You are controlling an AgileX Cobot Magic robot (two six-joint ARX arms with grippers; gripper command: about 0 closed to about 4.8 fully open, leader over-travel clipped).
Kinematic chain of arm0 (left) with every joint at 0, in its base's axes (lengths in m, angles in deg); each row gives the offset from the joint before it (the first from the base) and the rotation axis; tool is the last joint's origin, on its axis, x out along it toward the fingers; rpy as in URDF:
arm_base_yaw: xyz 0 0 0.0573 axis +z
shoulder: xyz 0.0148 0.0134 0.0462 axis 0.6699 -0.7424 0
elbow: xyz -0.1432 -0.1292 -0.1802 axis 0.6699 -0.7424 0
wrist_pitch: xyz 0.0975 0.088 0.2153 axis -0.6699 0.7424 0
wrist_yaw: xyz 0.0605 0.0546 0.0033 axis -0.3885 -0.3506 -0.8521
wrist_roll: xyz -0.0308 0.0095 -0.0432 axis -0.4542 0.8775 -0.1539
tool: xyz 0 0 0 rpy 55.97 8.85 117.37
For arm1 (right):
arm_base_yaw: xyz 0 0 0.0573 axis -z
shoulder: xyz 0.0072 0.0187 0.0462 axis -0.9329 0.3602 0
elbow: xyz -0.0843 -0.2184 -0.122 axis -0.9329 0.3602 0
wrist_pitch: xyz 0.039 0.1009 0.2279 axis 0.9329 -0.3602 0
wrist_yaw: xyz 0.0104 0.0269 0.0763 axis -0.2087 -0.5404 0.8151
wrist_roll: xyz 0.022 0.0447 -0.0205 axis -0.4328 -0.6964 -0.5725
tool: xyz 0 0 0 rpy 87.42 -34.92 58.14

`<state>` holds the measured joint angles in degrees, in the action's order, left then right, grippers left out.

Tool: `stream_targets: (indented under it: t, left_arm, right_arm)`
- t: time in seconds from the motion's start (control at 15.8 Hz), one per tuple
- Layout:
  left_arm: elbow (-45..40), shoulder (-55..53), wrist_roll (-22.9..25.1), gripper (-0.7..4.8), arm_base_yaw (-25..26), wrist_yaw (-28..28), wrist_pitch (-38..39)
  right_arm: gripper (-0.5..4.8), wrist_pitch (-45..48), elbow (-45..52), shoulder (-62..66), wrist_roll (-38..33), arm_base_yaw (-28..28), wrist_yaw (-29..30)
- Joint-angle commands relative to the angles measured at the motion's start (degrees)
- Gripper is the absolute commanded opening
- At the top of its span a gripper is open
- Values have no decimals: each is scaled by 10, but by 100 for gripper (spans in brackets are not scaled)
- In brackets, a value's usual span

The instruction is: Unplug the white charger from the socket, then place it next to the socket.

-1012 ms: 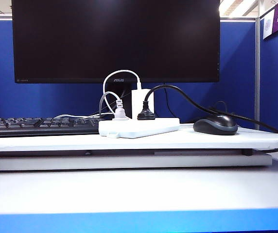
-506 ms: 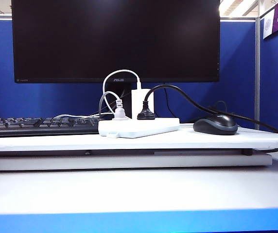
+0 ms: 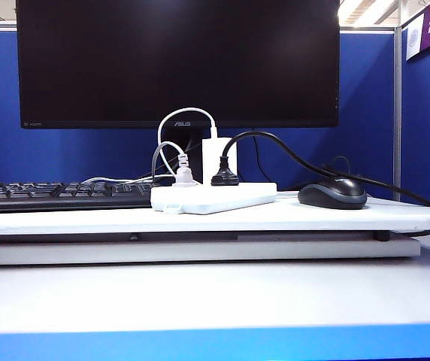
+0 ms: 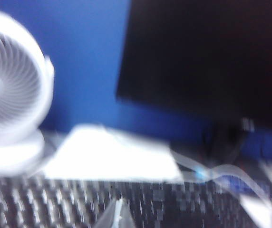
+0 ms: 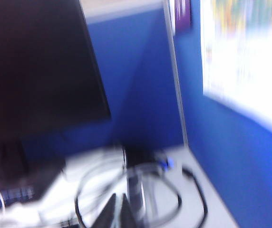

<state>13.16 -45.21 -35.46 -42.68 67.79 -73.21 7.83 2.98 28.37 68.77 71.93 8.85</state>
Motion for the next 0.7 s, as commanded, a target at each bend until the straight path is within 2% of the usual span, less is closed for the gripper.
stream_targets:
  t: [0.06,0.25,0.38,0.44,0.57,0.7]
  left_arm:
    - [64,-58,0,-4,1,-7,-9]
    - [147,-158,5,-4,1,15,-7]
    - [199,-232,10,-4,1,52,-7]
    - [243,-295,14,-4,1,100,-5]
    - [297,-378,13,-4,1,144,-5]
    - [349,-456,13,-4,-3,219,-1]
  right_arm:
    - [-2,33,-62,57,3,1,1]
    - [-2,78,-137,155,3,0,3]
    - [-2,85,-192,225,3,0,33]
    - [-2,88,-233,281,3,0,63]
    - [-2,90,-300,369,3,0,126]
    - [-2,90,-363,454,3,0,182]
